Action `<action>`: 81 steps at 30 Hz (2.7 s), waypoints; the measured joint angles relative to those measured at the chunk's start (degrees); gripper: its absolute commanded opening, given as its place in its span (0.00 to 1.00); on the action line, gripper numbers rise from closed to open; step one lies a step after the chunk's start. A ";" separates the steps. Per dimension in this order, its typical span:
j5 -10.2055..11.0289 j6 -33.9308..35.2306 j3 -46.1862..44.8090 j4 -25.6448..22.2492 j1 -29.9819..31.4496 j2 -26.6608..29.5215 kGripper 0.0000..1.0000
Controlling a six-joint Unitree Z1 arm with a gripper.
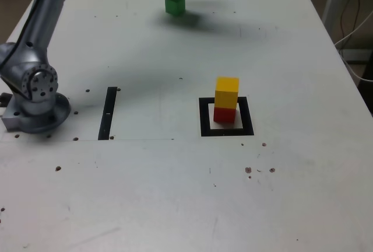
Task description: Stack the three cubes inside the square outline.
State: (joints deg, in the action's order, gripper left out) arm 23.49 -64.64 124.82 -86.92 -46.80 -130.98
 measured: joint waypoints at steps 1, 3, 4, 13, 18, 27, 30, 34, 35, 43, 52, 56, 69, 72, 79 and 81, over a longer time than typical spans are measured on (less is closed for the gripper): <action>2.06 -0.10 -0.90 0.81 -0.04 -0.69 0.99; 5.62 -0.40 -2.52 2.20 -0.05 -1.53 0.99; 7.02 -0.72 -3.22 2.92 -0.05 -1.59 0.99; 8.50 -4.55 -11.16 14.52 -0.05 1.28 0.99; 4.74 -6.59 -11.14 14.47 -0.21 1.37 0.98; 0.85 -8.53 -11.09 14.34 -1.51 0.84 0.94; -0.94 -8.54 -11.39 14.66 -2.63 0.72 0.94; -2.57 -8.54 -13.26 15.24 -3.19 0.32 0.93; -2.66 -8.54 -13.61 15.35 -3.14 0.23 0.92; -4.51 -9.63 -15.25 15.49 -3.13 0.22 0.90; -5.25 -12.05 -15.09 15.70 -3.13 0.22 0.82; -5.23 -12.65 -13.94 15.71 -3.13 -0.07 0.81; -5.83 -13.52 -10.84 15.69 -3.13 -2.14 0.68; -6.32 -13.77 -10.83 15.69 -3.13 -2.18 0.65; -7.36 -13.87 -10.65 16.09 -3.14 -2.44 0.48; -7.81 -13.73 -10.25 16.22 -3.18 -2.60 0.42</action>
State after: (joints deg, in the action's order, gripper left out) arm 15.67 -78.37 114.57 -70.70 -49.98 -133.58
